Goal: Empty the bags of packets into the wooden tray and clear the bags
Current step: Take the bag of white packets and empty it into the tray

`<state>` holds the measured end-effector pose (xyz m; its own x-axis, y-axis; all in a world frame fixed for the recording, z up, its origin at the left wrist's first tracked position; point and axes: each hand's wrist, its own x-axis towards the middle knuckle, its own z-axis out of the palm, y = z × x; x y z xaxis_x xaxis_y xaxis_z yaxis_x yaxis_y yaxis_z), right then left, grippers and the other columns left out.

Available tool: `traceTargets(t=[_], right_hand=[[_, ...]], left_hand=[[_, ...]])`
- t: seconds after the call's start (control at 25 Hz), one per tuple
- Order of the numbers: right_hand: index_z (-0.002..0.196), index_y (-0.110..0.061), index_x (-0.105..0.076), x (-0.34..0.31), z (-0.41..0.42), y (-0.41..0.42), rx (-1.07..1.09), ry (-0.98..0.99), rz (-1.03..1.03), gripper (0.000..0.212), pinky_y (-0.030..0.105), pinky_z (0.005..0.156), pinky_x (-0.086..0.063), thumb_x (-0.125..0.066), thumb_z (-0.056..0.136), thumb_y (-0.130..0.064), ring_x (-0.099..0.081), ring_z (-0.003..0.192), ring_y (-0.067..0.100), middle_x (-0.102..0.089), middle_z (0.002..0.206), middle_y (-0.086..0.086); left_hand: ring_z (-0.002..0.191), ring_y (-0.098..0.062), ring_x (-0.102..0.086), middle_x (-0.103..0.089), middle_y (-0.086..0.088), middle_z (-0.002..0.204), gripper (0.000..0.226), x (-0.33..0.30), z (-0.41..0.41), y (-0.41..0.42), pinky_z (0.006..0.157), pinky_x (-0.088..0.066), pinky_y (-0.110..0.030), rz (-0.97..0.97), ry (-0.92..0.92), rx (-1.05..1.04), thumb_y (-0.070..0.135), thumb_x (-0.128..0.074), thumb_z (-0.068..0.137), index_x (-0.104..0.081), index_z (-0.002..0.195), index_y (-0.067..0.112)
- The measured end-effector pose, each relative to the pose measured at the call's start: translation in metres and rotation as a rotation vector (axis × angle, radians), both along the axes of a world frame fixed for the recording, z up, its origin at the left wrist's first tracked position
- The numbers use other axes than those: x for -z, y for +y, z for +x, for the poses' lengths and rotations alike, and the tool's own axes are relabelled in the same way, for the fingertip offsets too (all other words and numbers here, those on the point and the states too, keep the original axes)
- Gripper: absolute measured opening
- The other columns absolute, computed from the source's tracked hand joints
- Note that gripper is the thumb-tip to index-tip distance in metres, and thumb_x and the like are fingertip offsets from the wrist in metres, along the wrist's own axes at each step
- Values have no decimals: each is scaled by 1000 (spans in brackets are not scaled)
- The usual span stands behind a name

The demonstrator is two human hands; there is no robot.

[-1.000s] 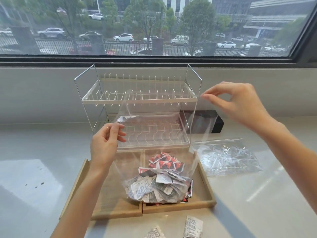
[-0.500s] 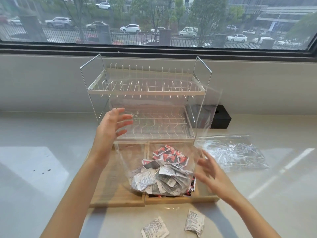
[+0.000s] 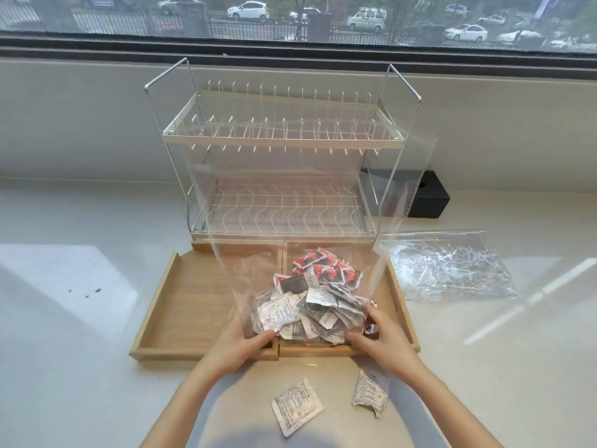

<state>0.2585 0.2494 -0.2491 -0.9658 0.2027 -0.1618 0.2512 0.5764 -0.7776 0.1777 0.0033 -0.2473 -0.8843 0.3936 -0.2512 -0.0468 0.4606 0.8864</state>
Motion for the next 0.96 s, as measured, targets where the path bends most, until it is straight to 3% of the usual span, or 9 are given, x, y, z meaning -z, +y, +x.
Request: traceTargets(t=[0.04, 0.16, 0.32, 0.44, 0.48, 0.6, 0.76, 0.84, 0.96], right_hand=[[121, -29, -50, 4, -2, -1, -2, 13, 25, 47, 3, 73, -36, -69, 78, -22, -52, 92, 8, -56, 106, -4], [118, -19, -56, 10, -5, -2, -14, 50, 88, 42, 4, 73, -34, -69, 78, -20, -50, 92, 12, -56, 105, 2], [109, -19, -64, -2, -10, -7, 26, 149, 82, 27, 4, 74, -33, -64, 82, -21, -49, 93, 11, -50, 95, -9], [102, -25, -63, -24, -15, -17, 8, 213, 40, 15, 0, 70, -34, -56, 88, -24, -50, 86, -1, -47, 93, -20], [96, -28, -60, -33, -17, -21, -8, 209, 31, 9, 0, 65, -35, -53, 89, -26, -49, 80, -4, -48, 88, -19], [72, -27, -47, -48, -21, -34, -69, 159, 9, 22, 10, 53, -35, -45, 93, -28, -43, 54, -1, -47, 65, -11], [62, -22, -37, -43, -22, -55, -130, 82, 40, 36, 15, 55, -30, -37, 96, -31, -41, 57, 7, -43, 59, -7], [62, -19, -41, -36, -24, -64, -123, 46, -4, 38, 13, 57, -31, -35, 96, -35, -48, 65, 15, -48, 61, -6], [76, -3, -58, -30, -30, -74, -114, 18, -5, 43, 27, 65, -39, -36, 96, -34, -61, 82, 29, -65, 75, 7]], left_hand=[[128, -9, -31, -32, 6, 137, 96, 6, 0, 1, 106, -23, -23, -4, 2, -13, 46, -68, 59, -21, 139, 23], [124, -16, -40, -44, -4, 130, 71, 12, 0, 3, 98, -29, -23, -76, 57, -57, 24, -70, 74, -33, 135, 16], [99, -19, -58, -60, 6, 97, 54, 0, -3, -2, 86, -45, -33, -133, 108, -108, 57, -61, 61, -51, 108, 31], [77, -1, -54, -55, 20, 82, 21, -31, 0, -7, 61, -41, -7, -31, 168, -200, 35, -65, 78, -50, 91, 31], [73, 1, -53, -55, 19, 81, 19, -43, 2, -11, 55, -40, -6, 21, 167, -220, 33, -66, 79, -51, 90, 29], [77, -4, -57, -62, 10, 85, 32, -53, 10, -33, 62, -41, -15, 161, 111, -298, 49, -60, 68, -58, 90, 27], [66, 6, -58, -61, 6, 85, 67, -46, 29, -62, 62, -46, -15, 284, -7, -328, 61, -56, 54, -61, 98, 10], [66, 2, -62, -66, 11, 86, 65, -41, 38, -74, 65, -46, -18, 320, -107, -293, 60, -60, 54, -60, 97, 11], [84, -5, -67, -68, 10, 104, 45, -33, 45, -85, 68, -53, -16, 366, -219, -278, 46, -68, 72, -59, 105, 18]])
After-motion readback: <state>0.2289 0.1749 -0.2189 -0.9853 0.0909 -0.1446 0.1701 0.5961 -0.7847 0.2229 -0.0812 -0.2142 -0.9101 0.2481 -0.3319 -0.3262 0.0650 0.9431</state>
